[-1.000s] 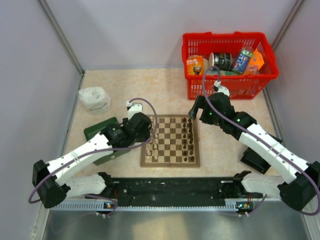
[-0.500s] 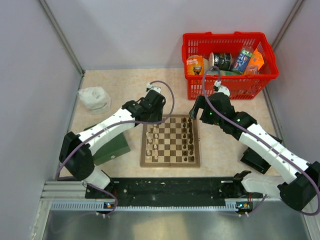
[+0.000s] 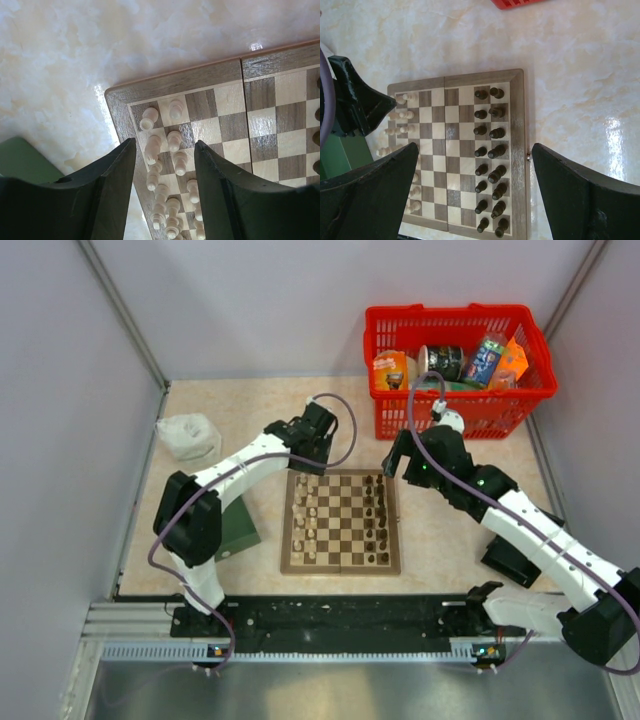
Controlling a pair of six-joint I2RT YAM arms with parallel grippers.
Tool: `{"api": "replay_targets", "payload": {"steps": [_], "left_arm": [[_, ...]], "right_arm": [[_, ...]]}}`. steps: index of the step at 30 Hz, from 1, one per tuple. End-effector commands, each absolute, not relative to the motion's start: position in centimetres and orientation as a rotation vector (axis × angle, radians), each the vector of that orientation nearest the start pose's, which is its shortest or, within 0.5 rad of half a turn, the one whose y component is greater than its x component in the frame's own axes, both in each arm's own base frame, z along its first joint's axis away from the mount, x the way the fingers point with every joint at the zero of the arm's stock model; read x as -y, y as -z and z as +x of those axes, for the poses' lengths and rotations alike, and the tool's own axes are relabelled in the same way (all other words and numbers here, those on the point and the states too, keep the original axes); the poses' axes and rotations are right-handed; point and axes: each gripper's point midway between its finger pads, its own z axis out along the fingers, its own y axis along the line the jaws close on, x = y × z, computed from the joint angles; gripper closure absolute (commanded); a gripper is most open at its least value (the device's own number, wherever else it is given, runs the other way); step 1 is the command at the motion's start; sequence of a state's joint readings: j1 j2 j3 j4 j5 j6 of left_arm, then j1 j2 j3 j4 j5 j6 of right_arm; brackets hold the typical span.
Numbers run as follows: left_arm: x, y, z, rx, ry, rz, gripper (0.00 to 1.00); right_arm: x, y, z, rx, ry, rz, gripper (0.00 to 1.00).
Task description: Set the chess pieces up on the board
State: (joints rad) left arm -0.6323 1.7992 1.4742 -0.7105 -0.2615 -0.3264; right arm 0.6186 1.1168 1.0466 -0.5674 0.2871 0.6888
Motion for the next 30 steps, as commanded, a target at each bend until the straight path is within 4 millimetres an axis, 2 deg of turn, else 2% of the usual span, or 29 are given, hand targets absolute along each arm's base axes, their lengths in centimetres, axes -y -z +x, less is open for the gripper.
{"api": "replay_targets", "payload": {"steps": [1,8,14,23,30], "left_arm": [[22.6,-12.0,37.0,-2.533,0.045,0.318,0.44],[22.6,-10.7,37.4,-2.553,0.026,0.331,0.43],[22.9,-10.3,37.8,-2.569,0.023,0.34,0.42],[22.3,-8.8,37.8,-2.606,-0.028,0.322,0.41],[21.3,-8.6,37.7,-2.608,-0.094,0.3,0.42]], "right_arm": [[-17.2,-23.8,29.5,-2.131,-0.432,0.247,0.03],[-17.5,-23.6,29.7,-2.141,-0.432,0.238,0.03],[-17.6,-23.1,29.8,-2.155,-0.424,0.236,0.03],[-17.6,-23.0,29.8,-2.159,-0.419,0.236,0.03],[-17.6,-23.0,29.8,-2.16,-0.42,0.234,0.03]]}}
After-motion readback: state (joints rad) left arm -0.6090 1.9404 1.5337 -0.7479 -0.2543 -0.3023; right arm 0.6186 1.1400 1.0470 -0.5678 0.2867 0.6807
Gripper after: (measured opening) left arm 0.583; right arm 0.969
